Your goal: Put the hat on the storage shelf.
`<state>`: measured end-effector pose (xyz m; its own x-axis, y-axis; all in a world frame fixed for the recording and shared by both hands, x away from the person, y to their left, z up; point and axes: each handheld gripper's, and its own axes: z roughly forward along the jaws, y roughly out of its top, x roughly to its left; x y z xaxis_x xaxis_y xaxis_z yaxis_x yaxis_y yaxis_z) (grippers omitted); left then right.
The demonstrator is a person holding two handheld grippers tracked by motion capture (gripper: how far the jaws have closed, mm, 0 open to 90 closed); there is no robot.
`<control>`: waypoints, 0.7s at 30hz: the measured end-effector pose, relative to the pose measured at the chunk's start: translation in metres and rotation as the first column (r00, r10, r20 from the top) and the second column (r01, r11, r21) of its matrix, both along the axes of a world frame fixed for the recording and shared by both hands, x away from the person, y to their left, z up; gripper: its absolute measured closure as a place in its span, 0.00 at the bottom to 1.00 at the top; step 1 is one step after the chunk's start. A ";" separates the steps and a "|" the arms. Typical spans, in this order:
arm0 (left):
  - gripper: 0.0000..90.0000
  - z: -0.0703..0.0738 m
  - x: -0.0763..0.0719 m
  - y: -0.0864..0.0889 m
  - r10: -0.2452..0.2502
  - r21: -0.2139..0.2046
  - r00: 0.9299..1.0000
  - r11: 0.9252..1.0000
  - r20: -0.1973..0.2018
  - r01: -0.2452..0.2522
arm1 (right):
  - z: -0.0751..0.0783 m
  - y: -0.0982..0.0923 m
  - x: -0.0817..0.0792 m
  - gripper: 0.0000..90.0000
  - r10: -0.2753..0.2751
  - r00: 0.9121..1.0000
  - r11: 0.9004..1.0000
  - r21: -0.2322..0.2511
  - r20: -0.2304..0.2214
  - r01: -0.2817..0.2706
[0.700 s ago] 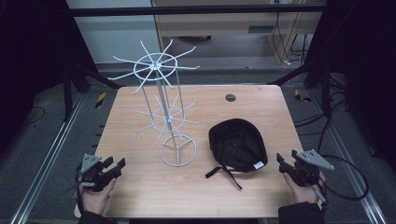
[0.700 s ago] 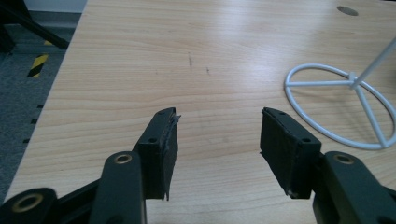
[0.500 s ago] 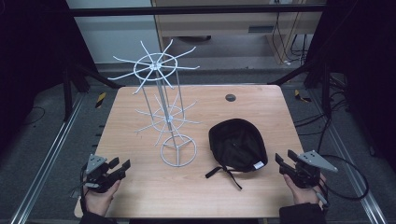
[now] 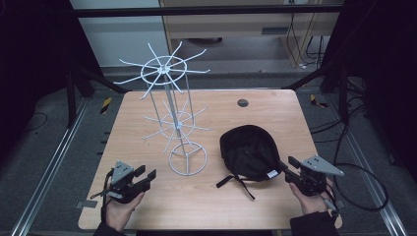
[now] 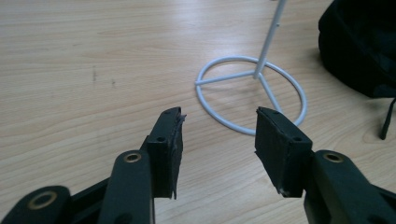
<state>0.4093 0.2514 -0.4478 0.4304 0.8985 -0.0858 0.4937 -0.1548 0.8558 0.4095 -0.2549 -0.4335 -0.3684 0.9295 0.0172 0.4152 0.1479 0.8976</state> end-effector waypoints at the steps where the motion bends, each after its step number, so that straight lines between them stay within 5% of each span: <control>1: 0.58 0.001 0.000 -0.004 -0.004 0.005 1.000 1.000 0.002 0.004 | 0.000 0.001 0.002 0.65 0.000 1.000 1.000 -0.003 -0.009 0.000; 10: 0.59 0.010 -0.004 -0.050 -0.081 0.016 0.996 0.997 0.038 0.081 | -0.004 0.008 0.020 0.62 -0.005 1.000 1.000 -0.029 -0.025 0.004; 21: 0.56 0.000 0.002 -0.103 -0.181 0.080 0.983 0.981 0.038 0.177 | -0.010 0.004 0.021 0.60 -0.017 0.999 1.000 -0.026 -0.034 0.016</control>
